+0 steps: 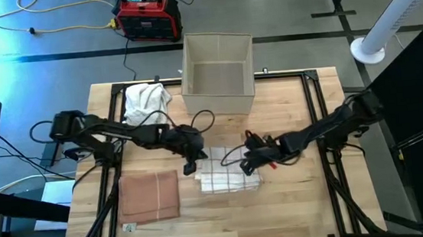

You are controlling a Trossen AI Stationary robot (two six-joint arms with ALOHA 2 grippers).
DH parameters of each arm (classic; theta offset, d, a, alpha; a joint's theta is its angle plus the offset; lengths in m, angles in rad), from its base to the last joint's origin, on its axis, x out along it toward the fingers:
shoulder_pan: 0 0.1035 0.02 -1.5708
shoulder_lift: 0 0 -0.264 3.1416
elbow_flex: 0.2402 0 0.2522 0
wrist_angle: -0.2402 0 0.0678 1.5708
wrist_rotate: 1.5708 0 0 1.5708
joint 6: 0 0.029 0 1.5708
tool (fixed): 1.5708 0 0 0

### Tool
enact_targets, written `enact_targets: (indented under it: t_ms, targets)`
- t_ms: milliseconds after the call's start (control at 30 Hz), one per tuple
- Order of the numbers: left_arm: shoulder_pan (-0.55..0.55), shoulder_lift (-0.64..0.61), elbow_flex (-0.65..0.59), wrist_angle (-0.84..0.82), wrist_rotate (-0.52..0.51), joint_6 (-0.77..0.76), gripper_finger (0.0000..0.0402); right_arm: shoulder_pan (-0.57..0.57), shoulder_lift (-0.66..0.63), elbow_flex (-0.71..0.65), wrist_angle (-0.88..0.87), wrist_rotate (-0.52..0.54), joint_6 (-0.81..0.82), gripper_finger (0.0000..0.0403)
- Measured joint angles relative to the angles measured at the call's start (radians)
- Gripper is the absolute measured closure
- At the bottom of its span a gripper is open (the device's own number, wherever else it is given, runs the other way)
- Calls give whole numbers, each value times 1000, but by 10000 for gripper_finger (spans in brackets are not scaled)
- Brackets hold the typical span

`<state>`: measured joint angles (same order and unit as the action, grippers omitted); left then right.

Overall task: Fold towel
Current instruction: Fold the right white towel

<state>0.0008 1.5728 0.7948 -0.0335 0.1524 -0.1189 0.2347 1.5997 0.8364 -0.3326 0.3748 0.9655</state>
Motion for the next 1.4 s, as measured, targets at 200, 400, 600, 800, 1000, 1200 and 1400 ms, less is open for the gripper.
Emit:
enact_targets:
  t_ms: [200, 400, 600, 800, 1000, 1200, 1400]
  targets:
    - [14, 103, -1, -93, 0, 69, 401, -46, 50, 0, -38, 8, -29, 403]
    - [15, 103, -1, -121, 0, 70, 401, -73, 110, 1, -72, -33, -29, 403]
    - [15, 2, -1, -205, -7, 29, 401, -80, 32, 39, -254, -59, 14, 403]
    - [4, -150, -1, -327, -13, -8, 401, -50, -61, 102, -159, -122, -22, 403]
    - [-10, -230, 0, -400, -13, -4, 401, -43, 50, 103, -84, -183, -3, 403]
    - [-11, -235, 0, -499, -13, 8, 401, 4, 118, 103, -251, -316, 6, 403]
    - [-18, -235, -15, -511, -14, 15, 401, 116, 101, 98, -569, -344, -26, 403]
